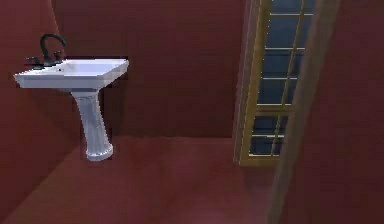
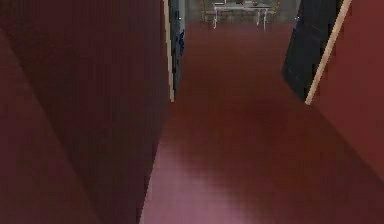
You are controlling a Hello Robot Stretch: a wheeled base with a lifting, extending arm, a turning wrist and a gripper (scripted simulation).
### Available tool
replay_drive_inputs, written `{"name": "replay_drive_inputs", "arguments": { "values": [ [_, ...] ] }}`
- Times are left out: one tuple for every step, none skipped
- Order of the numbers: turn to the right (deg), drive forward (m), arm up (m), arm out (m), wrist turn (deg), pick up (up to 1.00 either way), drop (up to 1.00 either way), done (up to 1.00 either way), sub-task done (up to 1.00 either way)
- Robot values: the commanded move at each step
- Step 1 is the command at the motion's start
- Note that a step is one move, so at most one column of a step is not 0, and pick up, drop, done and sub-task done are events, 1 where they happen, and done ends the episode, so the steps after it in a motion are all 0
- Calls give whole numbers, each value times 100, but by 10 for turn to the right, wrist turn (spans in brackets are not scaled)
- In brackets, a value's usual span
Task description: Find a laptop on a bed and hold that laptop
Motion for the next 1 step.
{"name": "replay_drive_inputs", "arguments": {
  "values": [
    [0,100,0,0,0,0,0,0,0]
  ]
}}
